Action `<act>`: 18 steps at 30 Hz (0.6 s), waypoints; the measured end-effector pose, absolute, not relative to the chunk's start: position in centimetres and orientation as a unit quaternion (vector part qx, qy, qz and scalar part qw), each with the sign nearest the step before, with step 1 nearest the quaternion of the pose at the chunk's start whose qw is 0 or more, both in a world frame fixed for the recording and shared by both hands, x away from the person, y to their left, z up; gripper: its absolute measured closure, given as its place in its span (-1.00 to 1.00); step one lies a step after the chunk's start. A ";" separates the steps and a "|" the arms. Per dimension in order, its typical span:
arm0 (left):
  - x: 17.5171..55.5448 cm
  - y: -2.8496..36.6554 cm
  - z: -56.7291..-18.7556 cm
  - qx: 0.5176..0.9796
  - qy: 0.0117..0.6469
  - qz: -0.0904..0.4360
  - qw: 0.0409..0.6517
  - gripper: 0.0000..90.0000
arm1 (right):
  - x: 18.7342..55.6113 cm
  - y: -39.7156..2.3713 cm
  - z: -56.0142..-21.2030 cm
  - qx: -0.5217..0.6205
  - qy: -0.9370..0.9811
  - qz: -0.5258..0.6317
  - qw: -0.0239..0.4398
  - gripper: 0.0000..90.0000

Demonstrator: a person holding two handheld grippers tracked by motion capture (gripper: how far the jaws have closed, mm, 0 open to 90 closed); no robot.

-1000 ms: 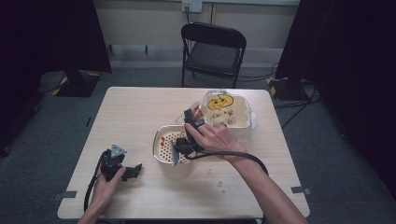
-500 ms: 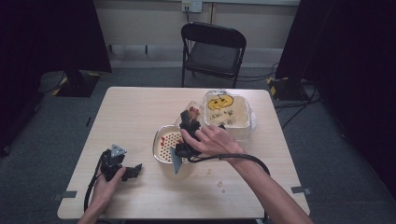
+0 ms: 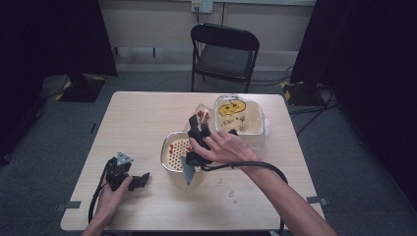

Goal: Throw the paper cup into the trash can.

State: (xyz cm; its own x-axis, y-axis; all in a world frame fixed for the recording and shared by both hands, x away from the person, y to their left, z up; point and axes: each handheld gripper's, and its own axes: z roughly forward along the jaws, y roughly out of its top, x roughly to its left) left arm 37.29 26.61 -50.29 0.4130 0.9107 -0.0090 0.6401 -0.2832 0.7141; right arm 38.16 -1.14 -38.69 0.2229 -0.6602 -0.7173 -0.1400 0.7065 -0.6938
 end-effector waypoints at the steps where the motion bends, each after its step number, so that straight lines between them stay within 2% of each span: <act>1: 37.3 26.6 -50.3 0.774 0.500 0.207 0.327 -1.00 | 38.1 -1.2 -38.7 -0.340 0.595 -0.190 0.703 0.15; 18: 37.3 26.6 -50.3 0.774 0.500 0.207 0.327 -1.00 | 38.2 -1.5 -38.2 -0.358 0.580 -0.211 0.701 0.16</act>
